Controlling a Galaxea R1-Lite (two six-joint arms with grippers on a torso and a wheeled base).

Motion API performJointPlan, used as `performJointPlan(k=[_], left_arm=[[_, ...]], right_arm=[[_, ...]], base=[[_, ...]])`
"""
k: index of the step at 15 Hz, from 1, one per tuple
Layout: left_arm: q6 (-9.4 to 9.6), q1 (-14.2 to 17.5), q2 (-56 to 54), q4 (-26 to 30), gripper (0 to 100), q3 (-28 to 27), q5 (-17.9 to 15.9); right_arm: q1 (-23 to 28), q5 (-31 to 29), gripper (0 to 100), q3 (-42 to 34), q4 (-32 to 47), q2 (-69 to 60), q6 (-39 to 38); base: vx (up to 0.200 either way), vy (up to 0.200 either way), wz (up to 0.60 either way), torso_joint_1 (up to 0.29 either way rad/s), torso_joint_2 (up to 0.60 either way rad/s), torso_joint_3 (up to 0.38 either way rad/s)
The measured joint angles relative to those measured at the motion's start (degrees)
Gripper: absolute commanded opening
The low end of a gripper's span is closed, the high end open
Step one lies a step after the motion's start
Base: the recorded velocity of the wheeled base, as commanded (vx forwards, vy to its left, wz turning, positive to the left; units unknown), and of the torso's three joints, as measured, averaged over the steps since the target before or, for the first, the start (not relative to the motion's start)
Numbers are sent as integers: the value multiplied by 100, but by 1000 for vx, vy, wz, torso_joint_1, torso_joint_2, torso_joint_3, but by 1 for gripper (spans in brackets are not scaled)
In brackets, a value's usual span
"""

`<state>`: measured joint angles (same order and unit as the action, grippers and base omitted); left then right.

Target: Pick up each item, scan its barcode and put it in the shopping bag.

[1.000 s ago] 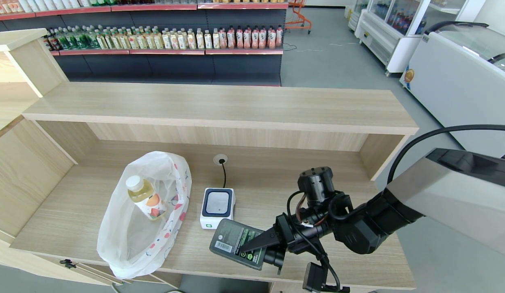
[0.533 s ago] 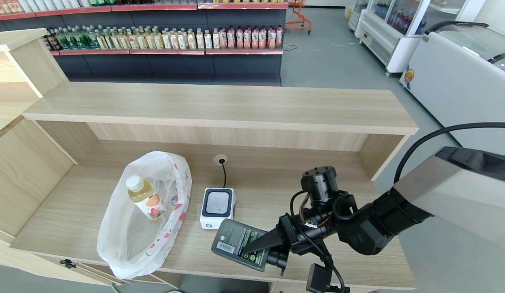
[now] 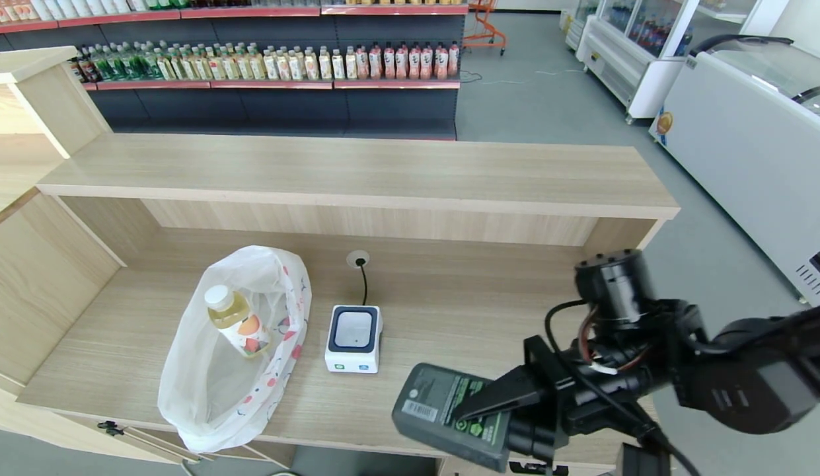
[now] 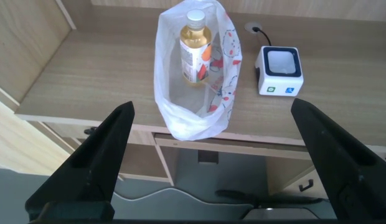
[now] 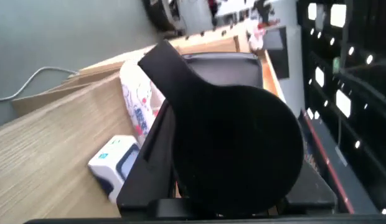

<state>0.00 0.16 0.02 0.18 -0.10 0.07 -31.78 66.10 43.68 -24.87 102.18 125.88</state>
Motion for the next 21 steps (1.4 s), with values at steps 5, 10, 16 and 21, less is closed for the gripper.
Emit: performJointPlan(k=[5,10,16,21], left_arm=[[0,0,0,-2,100,0,0],[0,0,0,0,100,0,0],[0,0,0,0,100,0,0],[7,0,0,0,100,0,-2]], right_arm=[[1387,-712,0,-683,568,-1822,-4941],[1768,-2226,0,-741,265,-2553,-12542],[1641,-3543,0,-1582,-173,-2898,-16107],[1608,-3605,0,-1705,-178,-2966,-16103]], base=[[0,0,0,0,0,0],[0,0,0,0,0,0],[0,0,0,0,0,0],[0,0,0,0,0,0]])
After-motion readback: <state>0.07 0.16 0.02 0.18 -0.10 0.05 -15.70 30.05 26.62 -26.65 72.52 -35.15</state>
